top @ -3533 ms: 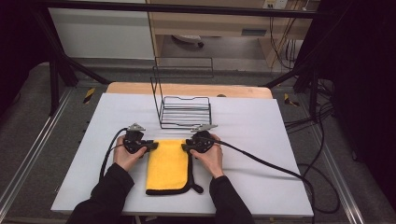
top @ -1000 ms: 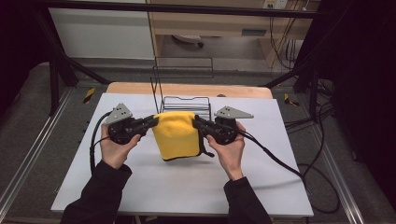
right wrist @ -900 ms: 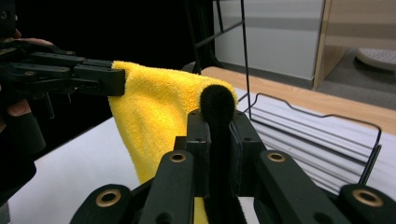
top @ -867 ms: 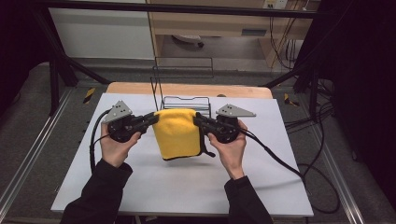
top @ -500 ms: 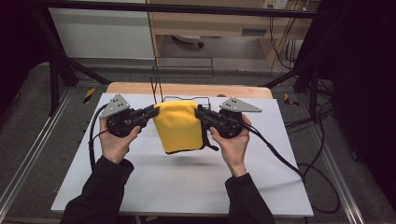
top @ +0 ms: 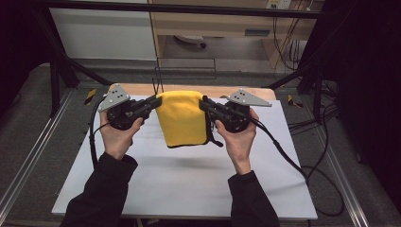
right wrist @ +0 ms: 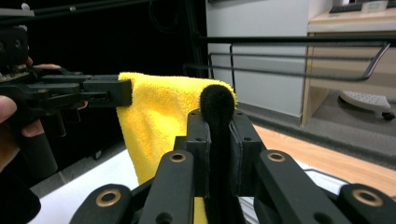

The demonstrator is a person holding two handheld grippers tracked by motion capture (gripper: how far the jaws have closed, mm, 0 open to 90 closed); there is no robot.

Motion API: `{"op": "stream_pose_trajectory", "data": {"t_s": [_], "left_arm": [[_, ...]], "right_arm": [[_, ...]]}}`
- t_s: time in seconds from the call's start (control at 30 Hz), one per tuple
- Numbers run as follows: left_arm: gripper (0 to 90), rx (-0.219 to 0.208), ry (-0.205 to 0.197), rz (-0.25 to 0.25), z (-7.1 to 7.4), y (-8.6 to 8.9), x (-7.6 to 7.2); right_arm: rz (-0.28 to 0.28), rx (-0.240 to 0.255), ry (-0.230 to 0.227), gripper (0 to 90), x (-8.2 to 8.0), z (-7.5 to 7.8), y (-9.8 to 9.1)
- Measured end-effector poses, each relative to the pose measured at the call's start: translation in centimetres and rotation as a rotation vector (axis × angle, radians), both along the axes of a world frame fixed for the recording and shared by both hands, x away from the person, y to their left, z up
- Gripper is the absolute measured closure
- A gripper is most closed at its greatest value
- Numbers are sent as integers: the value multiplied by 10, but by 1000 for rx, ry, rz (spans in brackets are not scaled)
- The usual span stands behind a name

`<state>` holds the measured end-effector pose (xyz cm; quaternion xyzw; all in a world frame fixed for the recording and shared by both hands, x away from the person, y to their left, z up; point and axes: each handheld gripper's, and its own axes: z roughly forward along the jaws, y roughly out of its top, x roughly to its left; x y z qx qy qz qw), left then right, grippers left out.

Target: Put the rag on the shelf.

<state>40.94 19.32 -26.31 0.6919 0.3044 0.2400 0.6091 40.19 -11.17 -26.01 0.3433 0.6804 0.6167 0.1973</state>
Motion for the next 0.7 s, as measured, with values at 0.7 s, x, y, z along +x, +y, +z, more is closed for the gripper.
{"op": "stream_pose_trajectory", "data": {"t_s": [0.7], "left_arm": [[828,-41,-71,30,38,-2,16]], "right_arm": [[-27,38,-67,805,13,38,1]]}}
